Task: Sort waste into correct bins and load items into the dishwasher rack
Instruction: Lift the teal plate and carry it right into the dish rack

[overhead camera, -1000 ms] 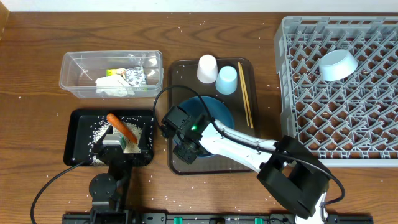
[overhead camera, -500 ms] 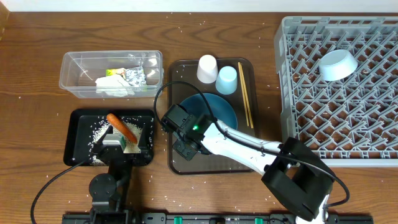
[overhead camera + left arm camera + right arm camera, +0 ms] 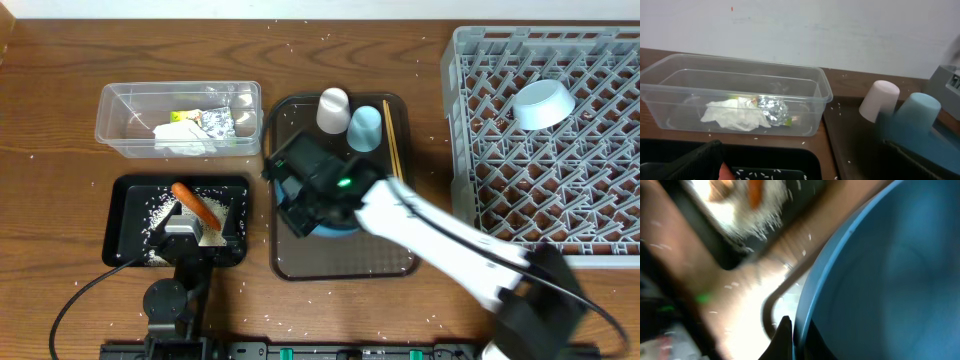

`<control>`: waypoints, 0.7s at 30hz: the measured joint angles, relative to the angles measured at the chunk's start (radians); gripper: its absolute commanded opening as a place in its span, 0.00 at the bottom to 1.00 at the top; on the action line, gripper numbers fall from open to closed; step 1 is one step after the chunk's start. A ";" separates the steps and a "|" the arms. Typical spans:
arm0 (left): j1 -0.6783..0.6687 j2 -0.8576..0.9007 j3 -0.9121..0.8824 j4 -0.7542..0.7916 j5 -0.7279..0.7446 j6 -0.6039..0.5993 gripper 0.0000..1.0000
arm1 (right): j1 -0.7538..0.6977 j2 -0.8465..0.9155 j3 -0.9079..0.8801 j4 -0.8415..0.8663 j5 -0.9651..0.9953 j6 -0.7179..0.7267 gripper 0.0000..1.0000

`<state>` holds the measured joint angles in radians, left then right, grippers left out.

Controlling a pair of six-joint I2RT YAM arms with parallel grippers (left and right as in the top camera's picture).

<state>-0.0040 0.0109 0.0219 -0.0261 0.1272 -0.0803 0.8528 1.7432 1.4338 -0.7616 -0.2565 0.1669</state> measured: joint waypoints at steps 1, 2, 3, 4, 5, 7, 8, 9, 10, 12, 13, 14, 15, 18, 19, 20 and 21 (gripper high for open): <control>0.000 0.000 0.000 0.000 0.000 0.000 0.98 | -0.019 -0.034 0.001 -0.003 -0.014 0.002 0.01; 0.000 0.000 0.000 0.000 0.000 0.000 0.98 | -0.045 -0.075 0.004 -0.006 -0.031 0.005 0.01; 0.000 0.000 0.000 0.000 0.000 0.000 0.98 | -0.082 -0.124 0.007 -0.010 -0.055 0.006 0.01; 0.000 0.000 0.000 0.000 0.000 0.000 0.98 | -0.113 -0.160 0.008 -0.015 -0.071 0.008 0.01; 0.000 0.000 0.000 0.000 0.000 0.000 0.98 | -0.146 -0.197 0.011 -0.023 -0.087 0.009 0.01; 0.000 0.000 0.000 0.000 0.000 0.000 0.98 | -0.213 -0.267 0.013 -0.037 -0.114 0.009 0.01; 0.000 0.000 0.000 0.000 0.000 0.000 0.98 | -0.272 -0.304 0.014 -0.048 -0.128 0.008 0.01; 0.000 0.000 0.000 0.000 0.000 0.000 0.98 | -0.306 -0.327 0.016 -0.058 -0.139 0.008 0.01; 0.000 0.000 0.000 0.000 0.000 0.000 0.98 | -0.356 -0.355 0.016 -0.072 -0.155 0.007 0.01; 0.000 0.000 0.000 0.000 0.000 0.000 0.98 | -0.460 -0.402 0.017 -0.097 -0.188 0.005 0.01; 0.000 0.000 0.000 0.000 0.000 0.000 0.98 | -0.517 -0.420 0.017 -0.109 -0.213 -0.002 0.01; 0.000 0.000 0.000 0.000 0.000 0.000 0.98 | -0.574 -0.434 0.017 -0.121 -0.243 -0.010 0.01; 0.000 0.000 0.000 0.000 0.000 0.000 0.98 | -0.631 -0.444 0.017 -0.132 -0.273 -0.019 0.01; 0.000 0.000 0.000 0.000 0.000 0.000 0.98 | -0.822 -0.459 0.017 -0.151 -0.381 -0.056 0.01; 0.000 0.000 0.000 0.000 0.000 0.000 0.98 | -0.874 -0.459 0.017 -0.153 -0.414 -0.069 0.01; 0.000 0.000 0.000 0.000 0.000 0.000 0.98 | -0.930 -0.457 0.017 -0.155 -0.453 -0.082 0.01; 0.000 0.000 0.000 0.000 0.000 0.000 0.98 | -0.995 -0.454 0.017 -0.158 -0.508 -0.098 0.01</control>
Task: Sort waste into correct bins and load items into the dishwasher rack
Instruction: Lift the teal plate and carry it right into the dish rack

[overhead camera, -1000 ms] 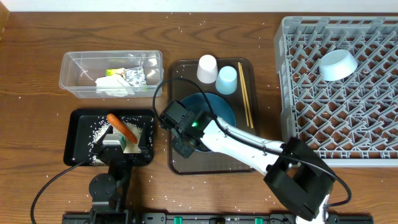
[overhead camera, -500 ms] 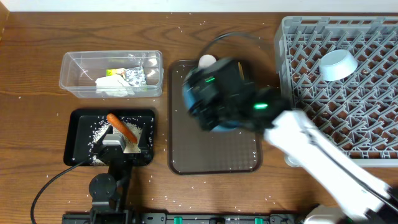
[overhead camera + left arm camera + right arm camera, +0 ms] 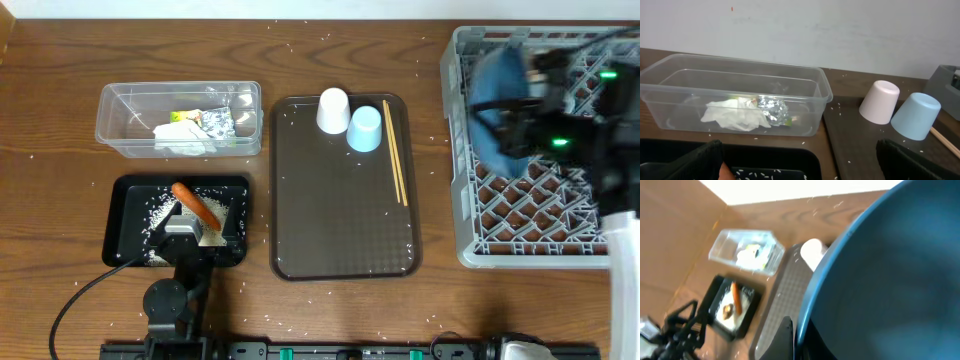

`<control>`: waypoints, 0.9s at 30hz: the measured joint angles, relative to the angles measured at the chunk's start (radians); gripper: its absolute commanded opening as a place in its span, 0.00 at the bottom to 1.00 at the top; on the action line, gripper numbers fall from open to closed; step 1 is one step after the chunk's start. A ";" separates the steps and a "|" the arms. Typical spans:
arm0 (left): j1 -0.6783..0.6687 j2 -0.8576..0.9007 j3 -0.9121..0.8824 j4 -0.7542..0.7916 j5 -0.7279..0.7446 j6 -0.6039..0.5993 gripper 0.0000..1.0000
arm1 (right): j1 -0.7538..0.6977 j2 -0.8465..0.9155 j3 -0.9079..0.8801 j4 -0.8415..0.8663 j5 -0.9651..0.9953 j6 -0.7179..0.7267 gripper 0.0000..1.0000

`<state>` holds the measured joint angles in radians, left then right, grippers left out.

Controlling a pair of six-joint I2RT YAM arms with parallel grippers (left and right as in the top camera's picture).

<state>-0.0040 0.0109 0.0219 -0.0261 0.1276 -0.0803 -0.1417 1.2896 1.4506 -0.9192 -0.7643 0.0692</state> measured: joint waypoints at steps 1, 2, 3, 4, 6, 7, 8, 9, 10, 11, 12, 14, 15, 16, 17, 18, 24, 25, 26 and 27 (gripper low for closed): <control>0.000 0.000 0.000 0.000 0.000 0.000 0.98 | -0.040 0.003 0.000 0.000 -0.034 -0.011 0.01; 0.000 0.000 0.000 0.000 0.000 0.000 0.98 | -0.091 0.009 0.000 0.000 -0.075 -0.024 0.01; 0.000 0.000 0.000 0.000 0.000 0.000 0.98 | -0.137 0.016 0.000 0.000 -0.114 -0.033 0.01; 0.000 0.000 0.000 0.000 0.000 0.000 0.98 | -0.180 0.030 0.000 0.000 -0.154 -0.042 0.01; 0.000 0.000 0.000 0.000 0.000 0.000 0.98 | -0.235 0.057 0.000 -0.008 -0.215 -0.060 0.01; 0.000 0.000 0.000 0.000 0.000 0.000 0.98 | -0.255 0.074 0.000 -0.018 -0.239 -0.071 0.01; 0.000 0.000 0.000 0.000 0.000 0.000 0.98 | -0.268 0.092 0.000 -0.031 -0.260 -0.082 0.01; 0.000 0.000 0.000 0.000 0.000 0.000 0.98 | -0.285 0.118 0.000 -0.053 -0.286 -0.101 0.01; 0.000 0.000 0.000 0.000 0.000 0.000 0.98 | -0.293 0.138 0.000 -0.070 -0.302 -0.115 0.01; 0.000 0.000 0.000 0.000 0.000 0.000 0.98 | -0.301 0.157 0.000 -0.086 -0.315 -0.129 0.01; 0.000 0.000 0.000 0.000 0.000 0.000 0.98 | -0.306 0.177 0.000 -0.098 -0.328 -0.141 0.01; 0.000 0.000 0.000 0.000 0.000 0.000 0.98 | -0.316 0.214 -0.002 -0.116 -0.351 -0.163 0.01; 0.000 0.000 0.000 0.000 0.000 0.000 0.98 | -0.322 0.232 -0.002 -0.124 -0.363 -0.171 0.01; 0.000 0.000 0.000 0.000 0.000 0.000 0.98 | -0.327 0.249 -0.002 -0.134 -0.373 -0.178 0.01; 0.000 0.000 0.000 0.000 0.000 0.000 0.98 | -0.331 0.262 -0.002 -0.146 -0.377 -0.183 0.01; 0.000 0.000 0.000 0.000 0.000 0.000 0.98 | -0.338 0.275 -0.002 -0.161 -0.383 -0.187 0.01; 0.000 0.000 0.000 0.000 0.000 0.000 0.98 | -0.385 0.325 -0.003 -0.230 -0.408 -0.195 0.01; 0.000 0.000 0.000 0.000 0.000 0.000 0.98 | -0.395 0.327 -0.003 -0.234 -0.409 -0.198 0.01; 0.000 0.000 0.000 0.000 0.000 0.000 0.98 | -0.409 0.327 -0.003 -0.238 -0.409 -0.199 0.01; 0.000 0.000 0.000 0.000 0.000 0.000 0.98 | -0.422 0.327 -0.003 -0.243 -0.409 -0.201 0.01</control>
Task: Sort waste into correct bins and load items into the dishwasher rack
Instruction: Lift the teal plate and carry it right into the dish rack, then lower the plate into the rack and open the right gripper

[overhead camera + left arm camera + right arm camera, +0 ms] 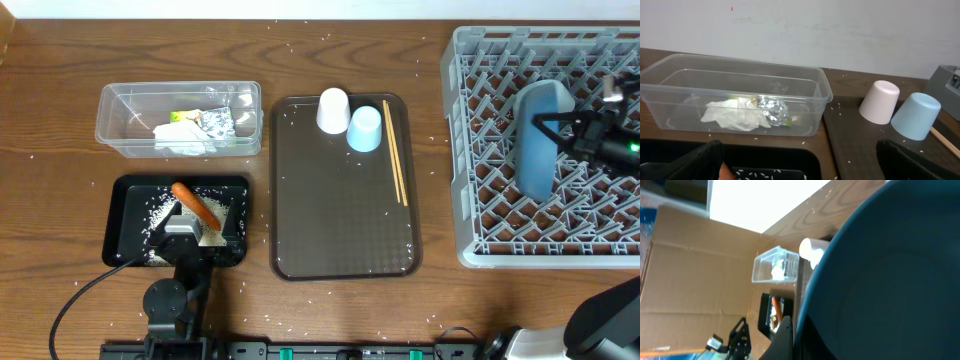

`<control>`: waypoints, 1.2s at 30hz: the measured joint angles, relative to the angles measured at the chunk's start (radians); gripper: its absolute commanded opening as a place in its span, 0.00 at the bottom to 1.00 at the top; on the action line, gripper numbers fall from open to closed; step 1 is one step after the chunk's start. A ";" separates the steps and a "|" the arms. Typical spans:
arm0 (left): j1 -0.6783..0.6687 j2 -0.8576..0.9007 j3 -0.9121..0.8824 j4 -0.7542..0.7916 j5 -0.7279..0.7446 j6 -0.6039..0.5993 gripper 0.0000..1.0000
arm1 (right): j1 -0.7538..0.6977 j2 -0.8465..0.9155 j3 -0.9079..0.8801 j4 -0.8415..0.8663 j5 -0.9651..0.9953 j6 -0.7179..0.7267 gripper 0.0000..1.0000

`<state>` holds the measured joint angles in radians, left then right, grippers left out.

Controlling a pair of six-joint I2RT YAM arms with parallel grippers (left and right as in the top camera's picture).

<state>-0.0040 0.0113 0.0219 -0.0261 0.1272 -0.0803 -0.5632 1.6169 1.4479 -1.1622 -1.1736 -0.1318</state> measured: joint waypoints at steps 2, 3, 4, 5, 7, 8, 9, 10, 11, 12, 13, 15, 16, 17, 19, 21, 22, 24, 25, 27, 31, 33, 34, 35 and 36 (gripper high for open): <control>0.000 0.000 0.000 0.000 0.000 0.000 0.98 | -0.030 0.000 0.000 -0.016 0.008 -0.002 0.01; 0.000 0.000 0.000 0.000 0.000 0.000 0.98 | -0.045 0.000 0.000 -0.026 0.019 -0.004 0.01; 0.000 0.000 0.000 0.000 0.000 0.000 0.98 | -0.056 0.000 0.000 -0.032 0.021 -0.005 0.01; 0.000 0.000 0.000 0.000 0.000 0.000 0.98 | -0.069 0.000 0.000 -0.038 0.022 -0.005 0.01; 0.000 0.000 0.000 0.000 0.000 0.000 0.98 | -0.084 0.000 0.000 -0.052 0.025 -0.008 0.01; 0.000 0.000 0.000 0.000 0.000 0.000 0.98 | -0.087 0.000 0.000 -0.060 0.026 -0.011 0.01; 0.000 0.000 0.000 0.000 0.000 0.000 0.98 | -0.088 -0.001 0.001 -0.066 0.027 -0.014 0.01; 0.000 0.000 0.000 0.000 0.000 0.000 0.98 | -0.090 -0.001 0.001 -0.071 0.026 -0.017 0.01; 0.000 0.000 0.000 0.000 0.000 0.000 0.98 | -0.091 -0.001 0.001 -0.072 0.026 -0.019 0.01; 0.000 0.000 0.000 0.000 0.000 0.000 0.98 | -0.093 -0.001 0.001 -0.072 0.026 -0.022 0.01; 0.000 0.000 0.000 0.000 0.000 0.000 0.98 | -0.095 -0.001 0.001 -0.073 0.026 -0.024 0.01; 0.000 0.000 0.000 0.000 0.000 0.000 0.98 | -0.097 -0.001 0.001 -0.075 0.026 -0.028 0.01; 0.000 0.000 0.000 0.000 0.000 0.000 0.98 | -0.097 -0.001 0.001 -0.075 0.027 -0.030 0.01; 0.000 0.000 0.000 0.000 0.000 0.000 0.98 | -0.097 -0.001 0.001 -0.074 0.028 -0.031 0.01; 0.000 0.000 0.000 0.000 0.000 0.000 0.98 | -0.099 -0.001 0.002 -0.075 0.034 -0.031 0.01; 0.000 0.000 0.000 0.000 0.000 0.000 0.98 | -0.104 -0.002 0.005 -0.074 0.042 -0.031 0.01; 0.000 0.000 0.000 0.000 0.000 0.000 0.98 | -0.108 -0.004 0.005 -0.074 0.047 -0.028 0.01; 0.000 0.000 0.000 0.000 0.000 0.000 0.98 | -0.116 -0.008 0.007 -0.067 0.063 -0.013 0.01; 0.000 0.000 0.000 0.000 0.000 0.000 0.98 | -0.122 -0.010 0.009 -0.064 0.072 -0.003 0.01; 0.000 0.000 0.000 0.000 0.000 0.000 0.98 | -0.134 -0.014 0.014 -0.050 0.098 0.025 0.02; 0.000 0.000 0.000 0.000 0.000 0.000 0.98 | -0.164 -0.023 0.027 -0.035 0.175 0.087 0.15; 0.000 0.000 0.000 0.000 0.000 0.000 0.98 | -0.175 -0.026 0.030 -0.030 0.232 0.114 0.22; 0.000 0.000 0.000 0.000 0.000 0.000 0.98 | -0.177 -0.027 0.031 -0.029 0.253 0.127 0.22; 0.000 0.000 0.000 0.000 0.000 0.000 0.98 | -0.180 -0.029 0.031 -0.028 0.269 0.135 0.23; 0.000 0.000 0.000 0.000 0.000 0.000 0.98 | -0.181 -0.031 0.033 -0.027 0.283 0.144 0.24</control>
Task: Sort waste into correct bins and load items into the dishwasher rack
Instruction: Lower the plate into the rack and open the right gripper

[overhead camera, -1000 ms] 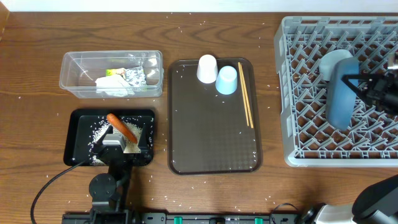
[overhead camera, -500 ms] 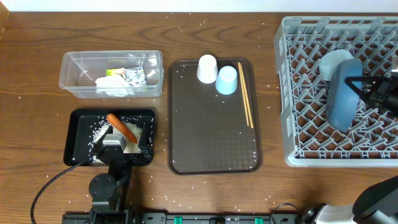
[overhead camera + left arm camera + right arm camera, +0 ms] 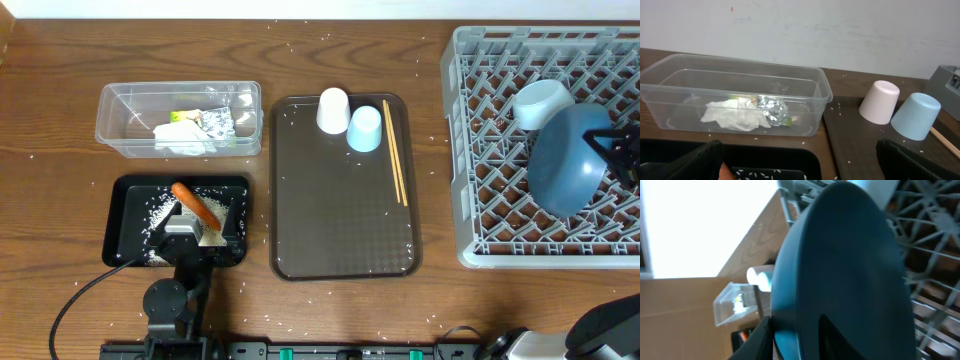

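Observation:
The blue bowl leans tilted in the grey dishwasher rack, beside a white bowl. My right gripper is at the bowl's right edge. In the right wrist view the bowl fills the frame and the open fingers straddle its rim. A white cup, a light blue cup and chopsticks lie on the brown tray. My left gripper stands open over the black tray, next to a sausage.
A clear bin at the back left holds a tissue and foil. Rice grains are scattered in the black tray and over the wooden table. The rack takes up the right end of the table.
The blue bowl stood edge-on in the rack in my right gripper. It now leans tilted, a little further right, with the fingers apart round its rim. The left arm is unchanged.
My right gripper held the blue bowl on the brown tray. Then it had the bowl up over the rack's left part. Then the bowl stood on edge among the rack's pegs, and now it rests tilted there. My left gripper stayed open over the black tray.

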`<control>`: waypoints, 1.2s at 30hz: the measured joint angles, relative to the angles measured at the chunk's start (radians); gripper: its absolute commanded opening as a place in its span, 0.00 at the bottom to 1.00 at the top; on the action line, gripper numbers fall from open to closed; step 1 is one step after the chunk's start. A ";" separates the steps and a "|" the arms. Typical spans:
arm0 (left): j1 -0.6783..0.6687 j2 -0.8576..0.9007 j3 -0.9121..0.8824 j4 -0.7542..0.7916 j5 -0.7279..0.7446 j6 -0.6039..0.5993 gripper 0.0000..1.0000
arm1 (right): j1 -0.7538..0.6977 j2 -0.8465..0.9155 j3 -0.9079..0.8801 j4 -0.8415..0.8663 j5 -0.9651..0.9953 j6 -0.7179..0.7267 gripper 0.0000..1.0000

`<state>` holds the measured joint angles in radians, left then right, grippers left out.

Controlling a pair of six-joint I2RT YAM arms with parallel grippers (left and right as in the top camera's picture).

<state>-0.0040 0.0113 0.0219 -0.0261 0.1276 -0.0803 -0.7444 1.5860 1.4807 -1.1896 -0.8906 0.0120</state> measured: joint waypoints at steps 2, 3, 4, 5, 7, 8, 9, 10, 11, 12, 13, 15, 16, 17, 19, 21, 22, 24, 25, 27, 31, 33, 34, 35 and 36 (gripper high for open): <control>0.000 0.000 0.000 0.000 0.000 0.000 0.98 | 0.000 -0.005 0.005 0.000 0.029 0.014 0.26; 0.000 0.000 0.000 0.000 0.000 0.000 0.98 | 0.000 -0.006 0.005 0.000 0.035 0.020 0.28; 0.000 0.000 0.000 0.000 0.000 0.000 0.98 | 0.000 -0.007 0.005 0.000 0.045 0.026 0.32; 0.000 0.000 0.000 0.000 0.000 0.000 0.98 | -0.001 -0.008 0.006 0.000 0.056 0.030 0.36; 0.000 0.000 0.000 0.000 0.000 0.000 0.98 | 0.000 -0.011 0.006 -0.007 0.100 0.046 0.52; 0.000 0.000 0.000 0.000 0.000 0.000 0.98 | 0.000 -0.011 0.004 -0.010 0.140 0.052 0.61; 0.000 0.000 0.000 0.000 0.000 0.000 0.98 | 0.000 -0.011 -0.001 -0.013 0.177 0.061 0.68; 0.000 0.000 0.000 0.000 0.000 0.000 0.98 | 0.000 -0.011 -0.006 -0.014 0.218 0.073 0.76; 0.000 0.000 0.000 0.000 0.000 0.000 0.98 | 0.000 -0.011 -0.014 -0.014 0.258 0.076 0.81; 0.000 0.000 0.000 0.000 0.000 0.000 0.98 | 0.000 -0.012 -0.019 -0.015 0.286 0.087 0.83; 0.000 0.000 0.000 0.000 0.000 0.000 0.98 | 0.000 -0.014 -0.021 -0.015 0.314 0.092 0.85; 0.000 0.000 0.000 0.000 0.000 0.000 0.98 | 0.000 -0.024 -0.021 -0.017 0.346 0.101 0.86; 0.000 0.000 0.000 0.000 0.000 0.000 0.98 | 0.000 -0.035 -0.022 -0.018 0.362 0.107 0.86; 0.000 0.000 0.000 0.000 0.000 0.000 0.98 | 0.000 -0.048 -0.022 -0.019 0.373 0.111 0.86; 0.000 0.000 0.000 0.000 0.000 0.000 0.98 | 0.000 -0.085 -0.022 -0.019 0.402 0.120 0.86; 0.000 0.000 0.000 0.000 0.000 0.000 0.98 | 0.000 -0.128 -0.022 -0.019 0.428 0.132 0.86; 0.000 0.000 0.000 0.000 0.000 0.000 0.98 | 0.000 -0.152 -0.022 -0.019 0.440 0.140 0.87; 0.000 0.000 0.000 0.000 0.000 0.000 0.98 | 0.000 -0.203 -0.021 -0.018 0.457 0.155 0.87; 0.000 0.000 0.000 0.000 0.000 0.000 0.98 | 0.000 -0.225 -0.021 -0.018 0.464 0.161 0.87; 0.000 0.000 0.000 0.000 0.000 0.000 0.98 | 0.000 -0.274 -0.021 -0.017 0.476 0.171 0.88; 0.000 0.000 0.000 0.000 0.000 0.000 0.98 | 0.008 -0.356 -0.020 -0.016 0.488 0.182 0.88; 0.000 0.000 0.000 0.000 0.000 0.000 0.98 | 0.020 -0.391 -0.020 -0.016 0.488 0.183 0.88; 0.000 0.000 0.000 0.000 0.000 0.000 0.98 | 0.021 -0.400 -0.019 -0.016 0.487 0.183 0.88; 0.000 0.000 0.000 0.000 0.000 0.000 0.98 | 0.026 -0.408 -0.018 -0.016 0.490 0.184 0.88; 0.000 0.000 0.000 0.000 0.000 0.000 0.98 | 0.032 -0.412 -0.017 -0.017 0.495 0.186 0.88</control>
<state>-0.0040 0.0109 0.0219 -0.0261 0.1272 -0.0803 -0.7120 1.1744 1.4635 -1.2064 -0.3954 0.1978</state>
